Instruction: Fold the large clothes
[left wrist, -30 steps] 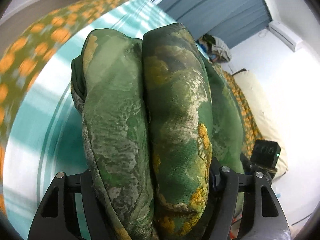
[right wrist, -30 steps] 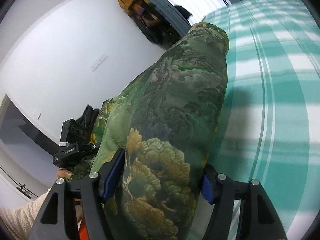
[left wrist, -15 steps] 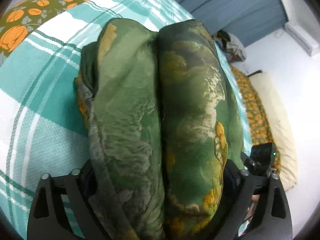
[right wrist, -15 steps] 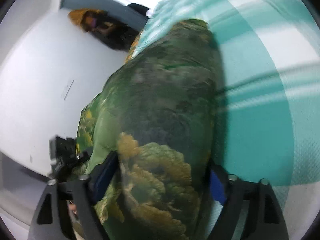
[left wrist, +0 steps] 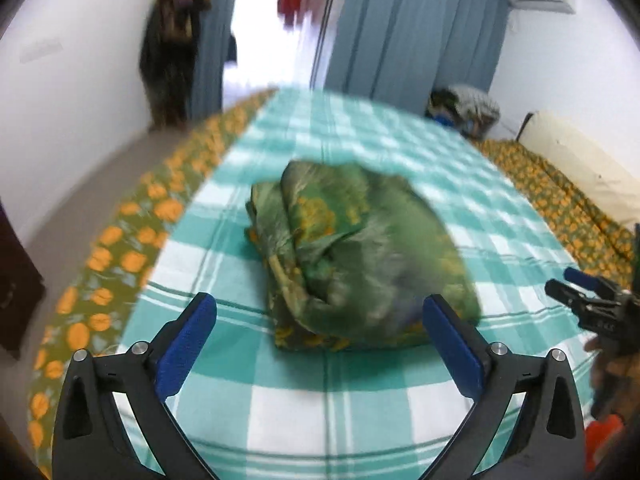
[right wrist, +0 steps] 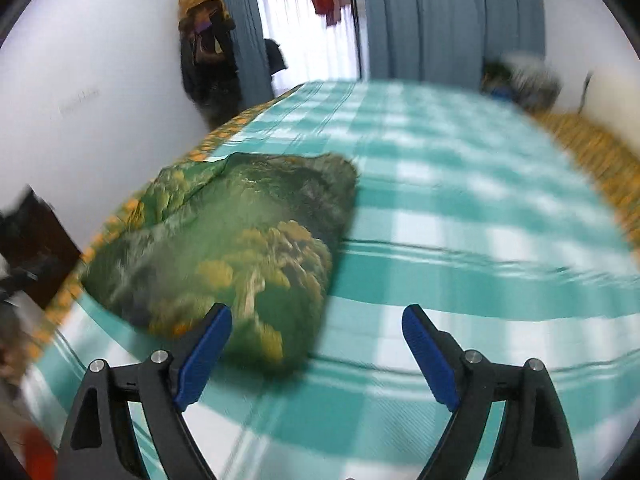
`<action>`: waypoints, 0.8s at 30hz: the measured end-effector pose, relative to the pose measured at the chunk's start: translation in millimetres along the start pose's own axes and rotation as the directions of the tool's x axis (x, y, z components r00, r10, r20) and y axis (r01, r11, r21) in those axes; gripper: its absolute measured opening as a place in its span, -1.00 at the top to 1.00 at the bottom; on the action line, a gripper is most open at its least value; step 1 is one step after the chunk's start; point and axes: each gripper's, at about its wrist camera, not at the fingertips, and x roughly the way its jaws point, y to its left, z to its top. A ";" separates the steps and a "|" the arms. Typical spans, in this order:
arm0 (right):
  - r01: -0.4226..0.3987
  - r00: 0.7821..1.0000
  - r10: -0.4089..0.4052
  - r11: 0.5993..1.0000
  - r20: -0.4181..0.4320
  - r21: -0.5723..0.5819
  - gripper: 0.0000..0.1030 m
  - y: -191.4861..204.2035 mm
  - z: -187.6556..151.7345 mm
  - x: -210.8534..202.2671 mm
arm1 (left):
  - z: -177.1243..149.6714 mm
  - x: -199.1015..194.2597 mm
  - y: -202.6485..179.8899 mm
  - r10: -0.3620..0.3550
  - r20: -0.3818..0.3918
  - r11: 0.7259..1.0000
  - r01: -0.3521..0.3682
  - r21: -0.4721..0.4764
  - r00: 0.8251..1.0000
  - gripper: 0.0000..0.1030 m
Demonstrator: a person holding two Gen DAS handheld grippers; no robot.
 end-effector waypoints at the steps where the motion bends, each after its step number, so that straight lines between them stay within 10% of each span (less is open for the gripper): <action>1: 0.037 0.999 -0.037 0.999 0.015 -0.011 -0.72 6.9 -6.6 -19.1 | -1.2 -5.7 -6.0 0.002 0.011 1.000 -0.002 -0.005 1.000 -0.99; 24: 0.162 0.986 -0.162 0.987 0.027 -0.016 -0.72 12.2 -79.7 -142.7 | -48.0 -79.8 -124.1 0.124 0.003 0.992 -0.124 0.001 0.992 -0.99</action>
